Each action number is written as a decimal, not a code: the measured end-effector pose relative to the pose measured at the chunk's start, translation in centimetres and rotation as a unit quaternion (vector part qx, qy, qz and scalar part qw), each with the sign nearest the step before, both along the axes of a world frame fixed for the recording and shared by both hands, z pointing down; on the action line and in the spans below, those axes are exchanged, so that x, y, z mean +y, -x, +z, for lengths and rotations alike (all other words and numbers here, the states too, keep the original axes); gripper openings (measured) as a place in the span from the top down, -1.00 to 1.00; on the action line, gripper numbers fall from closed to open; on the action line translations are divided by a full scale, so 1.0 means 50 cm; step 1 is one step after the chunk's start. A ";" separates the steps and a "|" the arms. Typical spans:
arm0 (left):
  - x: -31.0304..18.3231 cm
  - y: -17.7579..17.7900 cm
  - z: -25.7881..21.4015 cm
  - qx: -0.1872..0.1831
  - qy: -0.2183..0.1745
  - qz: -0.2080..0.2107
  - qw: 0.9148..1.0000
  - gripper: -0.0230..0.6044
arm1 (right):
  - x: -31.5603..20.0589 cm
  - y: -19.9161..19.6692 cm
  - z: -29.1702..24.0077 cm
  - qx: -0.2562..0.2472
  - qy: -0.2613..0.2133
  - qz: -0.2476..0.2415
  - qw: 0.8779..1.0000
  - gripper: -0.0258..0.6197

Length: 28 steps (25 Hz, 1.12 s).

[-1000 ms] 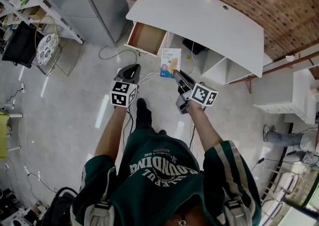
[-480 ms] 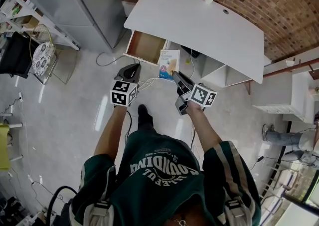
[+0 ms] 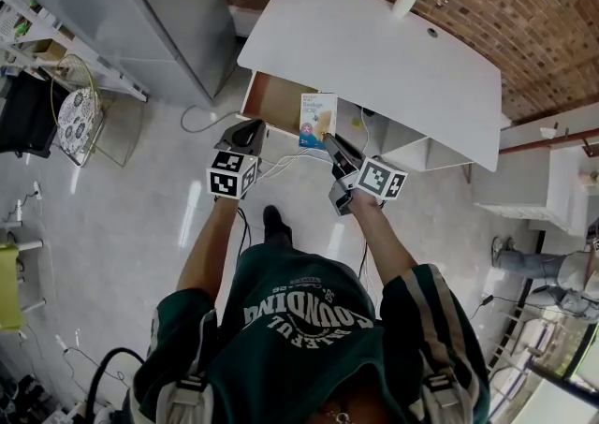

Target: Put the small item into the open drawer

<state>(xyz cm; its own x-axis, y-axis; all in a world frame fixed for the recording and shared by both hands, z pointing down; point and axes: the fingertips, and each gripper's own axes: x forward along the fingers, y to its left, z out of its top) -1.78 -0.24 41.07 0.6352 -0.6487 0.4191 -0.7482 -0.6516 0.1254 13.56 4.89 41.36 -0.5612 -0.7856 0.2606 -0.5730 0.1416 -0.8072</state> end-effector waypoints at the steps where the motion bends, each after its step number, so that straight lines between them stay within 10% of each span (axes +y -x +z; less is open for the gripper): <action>1: -0.012 0.005 0.002 0.000 0.001 0.000 1.000 0.88 | -0.012 0.005 0.002 0.000 0.001 0.000 1.000 0.58; 28: -0.152 0.069 0.037 0.014 0.010 0.023 1.000 0.88 | -0.133 0.095 0.038 0.004 0.016 0.016 1.000 0.58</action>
